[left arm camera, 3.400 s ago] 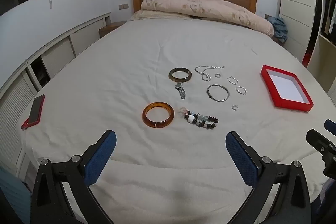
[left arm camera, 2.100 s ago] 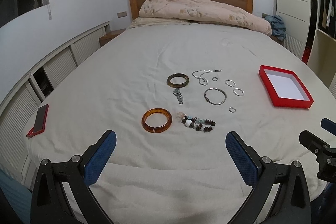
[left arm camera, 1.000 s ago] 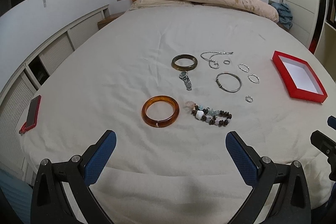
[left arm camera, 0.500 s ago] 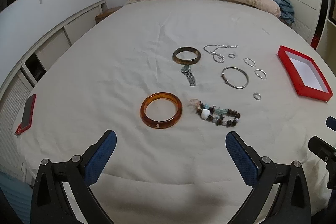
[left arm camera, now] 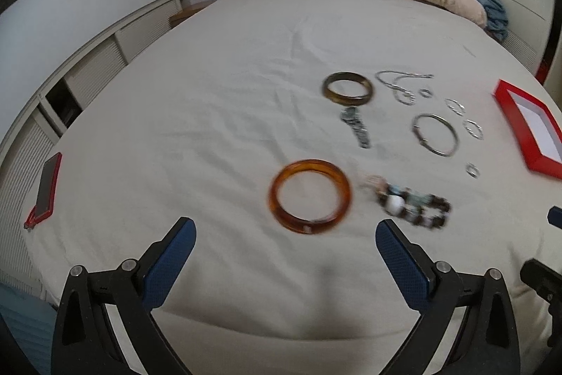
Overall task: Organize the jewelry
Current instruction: 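Grasp the amber bangle with the left tool while the right tool grasps the beaded bracelet, then carry the amber bangle and beaded bracelet into the red box with both tools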
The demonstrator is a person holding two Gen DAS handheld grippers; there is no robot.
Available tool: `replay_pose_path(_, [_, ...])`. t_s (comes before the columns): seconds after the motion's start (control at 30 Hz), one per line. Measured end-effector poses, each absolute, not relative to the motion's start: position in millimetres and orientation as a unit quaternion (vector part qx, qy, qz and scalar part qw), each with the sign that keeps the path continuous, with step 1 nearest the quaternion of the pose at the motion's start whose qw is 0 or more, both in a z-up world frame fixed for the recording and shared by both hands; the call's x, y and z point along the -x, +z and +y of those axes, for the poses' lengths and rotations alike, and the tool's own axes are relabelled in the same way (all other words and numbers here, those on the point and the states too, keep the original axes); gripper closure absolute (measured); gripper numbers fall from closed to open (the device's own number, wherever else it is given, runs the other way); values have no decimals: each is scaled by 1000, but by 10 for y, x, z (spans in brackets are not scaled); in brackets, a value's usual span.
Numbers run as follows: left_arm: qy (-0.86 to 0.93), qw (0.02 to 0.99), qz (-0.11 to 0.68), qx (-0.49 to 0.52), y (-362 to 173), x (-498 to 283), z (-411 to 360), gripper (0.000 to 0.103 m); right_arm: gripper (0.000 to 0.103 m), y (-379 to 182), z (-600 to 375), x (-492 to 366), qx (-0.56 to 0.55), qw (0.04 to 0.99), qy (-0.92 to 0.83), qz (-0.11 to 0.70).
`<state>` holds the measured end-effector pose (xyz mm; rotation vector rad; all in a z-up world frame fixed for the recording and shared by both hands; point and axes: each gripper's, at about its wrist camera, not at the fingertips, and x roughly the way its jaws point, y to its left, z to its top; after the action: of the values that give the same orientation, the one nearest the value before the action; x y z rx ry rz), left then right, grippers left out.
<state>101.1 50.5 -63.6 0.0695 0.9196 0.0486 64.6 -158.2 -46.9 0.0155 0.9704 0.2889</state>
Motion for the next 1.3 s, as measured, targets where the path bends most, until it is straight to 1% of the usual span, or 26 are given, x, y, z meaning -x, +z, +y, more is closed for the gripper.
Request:
replay_pose_path(0.03, [25,894,446,-30,-645,-1041,553,7,3,-481,-1553,-678,-6,873,146,466])
replay_pose_path(0.07, [26,893,448,-25,-662,-1084,617,9,6,-495,-1504,-724,-6,870,159,467])
replay_pose_path(0.13, [23,891,454,-12,-692,-1159,693,10,20,-528,-1415,-802,-4,864,180,471])
replay_pose_path(0.2, [17,887,461,0,-734,-1240,749,12,56,-588,-1307,-909,-6,853,205,481])
replay_pose_path(0.23, [14,886,464,3,-754,-1273,756,14,61,-622,-1256,-956,-5,848,215,485])
replay_pose_path(0.3, [10,881,474,4,-816,-1351,762,19,61,-681,-1142,-1059,2,839,237,490])
replay_pose_path(0.37, [5,874,486,8,-884,-1415,765,26,61,-717,-1028,-1149,12,836,254,487])
replay_pose_path(0.5, [3,861,508,20,-1024,-1521,789,32,61,-775,-865,-1313,32,831,273,483])
replay_pose_path(0.57, [-1,854,520,24,-1088,-1546,793,41,61,-800,-779,-1368,48,829,283,480])
replay_pose_path(0.8, [-6,845,535,14,-1190,-1582,763,52,61,-993,-611,-1494,85,817,296,488])
replay_pose_path(0.87, [-9,845,534,12,-1189,-1581,753,64,61,-1064,-591,-1506,95,814,294,491])
replay_pose_path(0.9, [-11,846,533,12,-1187,-1577,752,68,61,-1078,-595,-1507,95,814,295,491])
replay_pose_path(0.93, [-12,846,533,12,-1185,-1572,755,78,63,-1082,-609,-1513,91,814,296,492])
replay_pose_path(0.97, [-16,846,533,13,-1180,-1571,755,87,72,-1076,-633,-1525,85,814,294,494])
replay_pose_path(1.0, [-18,847,532,13,-1171,-1566,756,89,85,-1071,-665,-1539,78,813,293,497])
replay_pose_path(1.03, [-19,848,529,12,-1154,-1548,754,93,87,-1070,-704,-1563,67,812,291,501])
replay_pose_path(1.07, [-19,849,528,11,-1140,-1532,750,93,89,-1076,-734,-1595,58,812,290,504])
replay_pose_path(1.3, [-16,859,512,8,-914,-1393,653,93,90,-809,-1114,-1372,-5,826,271,494])
